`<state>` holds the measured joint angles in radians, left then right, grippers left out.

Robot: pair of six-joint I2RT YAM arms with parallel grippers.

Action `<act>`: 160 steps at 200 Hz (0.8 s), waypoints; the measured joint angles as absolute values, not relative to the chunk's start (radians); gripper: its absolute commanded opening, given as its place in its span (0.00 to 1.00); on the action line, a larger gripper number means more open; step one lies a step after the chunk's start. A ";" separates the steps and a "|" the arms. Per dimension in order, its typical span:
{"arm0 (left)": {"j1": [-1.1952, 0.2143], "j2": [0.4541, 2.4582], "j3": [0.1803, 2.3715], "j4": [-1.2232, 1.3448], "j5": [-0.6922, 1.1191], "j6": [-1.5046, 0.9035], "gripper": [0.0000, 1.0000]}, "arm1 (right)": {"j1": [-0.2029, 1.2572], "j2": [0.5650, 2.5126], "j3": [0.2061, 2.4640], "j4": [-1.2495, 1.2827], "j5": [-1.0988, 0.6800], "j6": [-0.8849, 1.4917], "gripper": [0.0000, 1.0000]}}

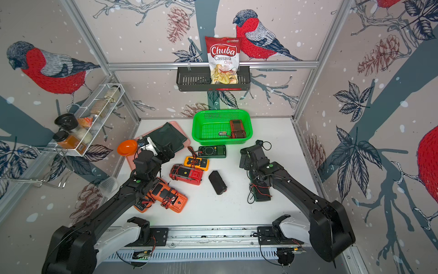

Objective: Put the multimeter into the basket
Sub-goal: Pick up the multimeter from the center of the board.

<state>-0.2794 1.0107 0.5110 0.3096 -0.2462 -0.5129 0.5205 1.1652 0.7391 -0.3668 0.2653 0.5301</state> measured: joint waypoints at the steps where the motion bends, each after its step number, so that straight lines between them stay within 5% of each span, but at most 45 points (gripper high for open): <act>1: -0.279 1.010 0.510 0.310 -0.247 -0.513 0.97 | 0.520 1.161 0.735 -0.369 0.266 0.532 1.00; 59: -0.279 0.954 0.463 0.309 -0.282 -0.499 0.97 | 0.450 0.922 0.579 -0.453 0.251 0.614 1.00; 160: -0.279 0.986 0.460 0.302 -0.299 -0.499 0.97 | 0.371 1.023 0.474 -0.429 0.123 0.683 1.00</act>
<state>-0.2790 0.9855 0.4603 0.3016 -0.2989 -0.4988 0.3710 1.0229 0.4740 -0.4286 0.1230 0.6834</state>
